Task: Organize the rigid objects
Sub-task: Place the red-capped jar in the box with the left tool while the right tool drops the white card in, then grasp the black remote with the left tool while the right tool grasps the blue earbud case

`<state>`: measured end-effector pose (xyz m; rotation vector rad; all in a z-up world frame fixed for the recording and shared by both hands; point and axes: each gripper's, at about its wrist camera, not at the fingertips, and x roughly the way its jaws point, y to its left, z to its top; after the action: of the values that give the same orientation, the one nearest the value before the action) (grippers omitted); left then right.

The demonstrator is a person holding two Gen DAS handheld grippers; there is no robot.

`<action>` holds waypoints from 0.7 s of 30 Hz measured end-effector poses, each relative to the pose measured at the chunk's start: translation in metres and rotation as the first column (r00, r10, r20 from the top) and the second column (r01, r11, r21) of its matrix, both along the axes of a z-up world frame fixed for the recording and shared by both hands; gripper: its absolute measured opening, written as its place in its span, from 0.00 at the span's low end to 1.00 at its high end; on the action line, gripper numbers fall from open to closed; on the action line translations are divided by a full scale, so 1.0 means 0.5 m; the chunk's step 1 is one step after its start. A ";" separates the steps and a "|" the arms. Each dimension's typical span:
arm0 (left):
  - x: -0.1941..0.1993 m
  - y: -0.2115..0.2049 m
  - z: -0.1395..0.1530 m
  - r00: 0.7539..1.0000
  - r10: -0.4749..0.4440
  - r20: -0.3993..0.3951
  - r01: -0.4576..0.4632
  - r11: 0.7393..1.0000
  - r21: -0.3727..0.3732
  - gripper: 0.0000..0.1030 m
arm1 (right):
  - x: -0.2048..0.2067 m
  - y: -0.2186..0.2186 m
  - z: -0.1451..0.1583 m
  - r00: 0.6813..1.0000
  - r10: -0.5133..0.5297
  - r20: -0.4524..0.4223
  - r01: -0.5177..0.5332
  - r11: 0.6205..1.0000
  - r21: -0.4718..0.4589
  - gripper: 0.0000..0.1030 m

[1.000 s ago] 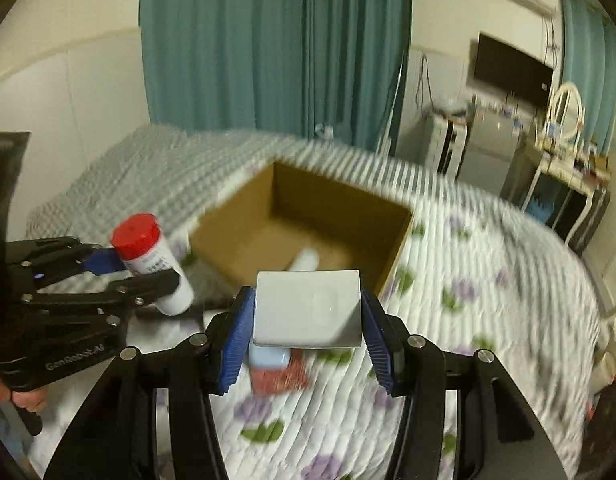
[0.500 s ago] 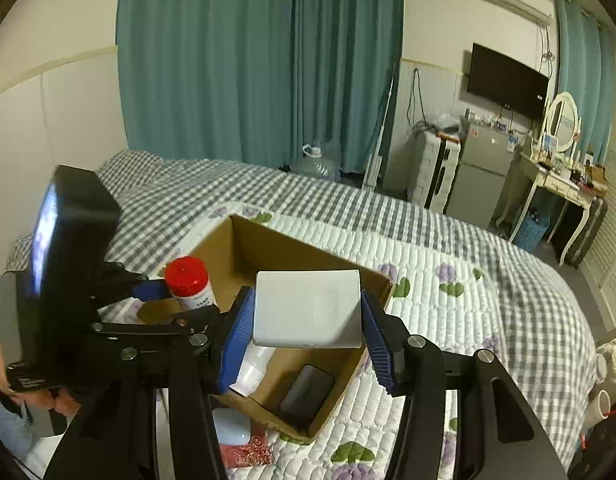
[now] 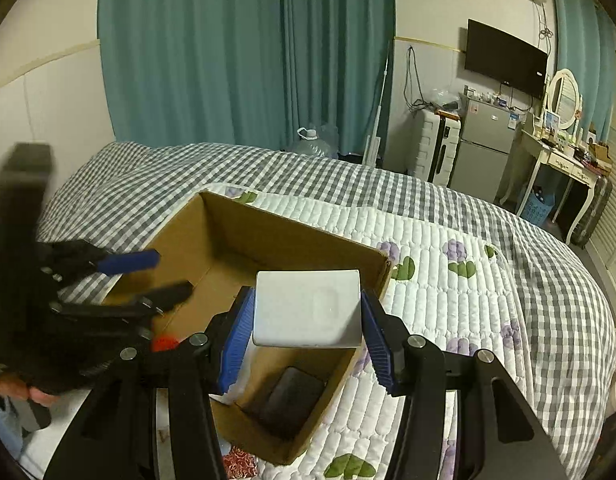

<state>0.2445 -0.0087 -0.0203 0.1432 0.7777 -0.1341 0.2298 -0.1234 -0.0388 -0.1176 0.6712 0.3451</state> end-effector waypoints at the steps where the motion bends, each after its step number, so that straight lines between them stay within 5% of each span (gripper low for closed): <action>1: -0.003 0.004 0.007 1.000 0.004 0.009 -0.004 1.000 -0.005 0.46 | 0.004 0.001 -0.002 1.000 -0.001 -0.002 0.001 1.000 0.001 0.51; 12: -0.057 0.062 0.032 0.998 0.047 0.034 -0.045 0.998 -0.045 0.46 | 0.060 0.024 -0.055 1.000 -0.022 0.003 0.022 1.000 0.003 0.53; 14: -0.074 0.071 0.042 0.998 0.050 0.043 -0.048 0.997 -0.055 0.46 | 0.046 0.027 -0.040 0.998 -0.047 0.037 0.047 0.999 -0.011 0.73; 21: -0.169 0.083 0.088 0.996 0.051 0.078 -0.045 0.996 -0.073 0.47 | -0.058 0.014 0.055 0.996 -0.035 0.084 0.035 0.999 0.000 0.76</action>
<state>0.1603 0.0326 0.0236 0.0622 0.6949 -0.1092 0.2007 -0.1165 -0.0115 -0.1212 0.5894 0.3039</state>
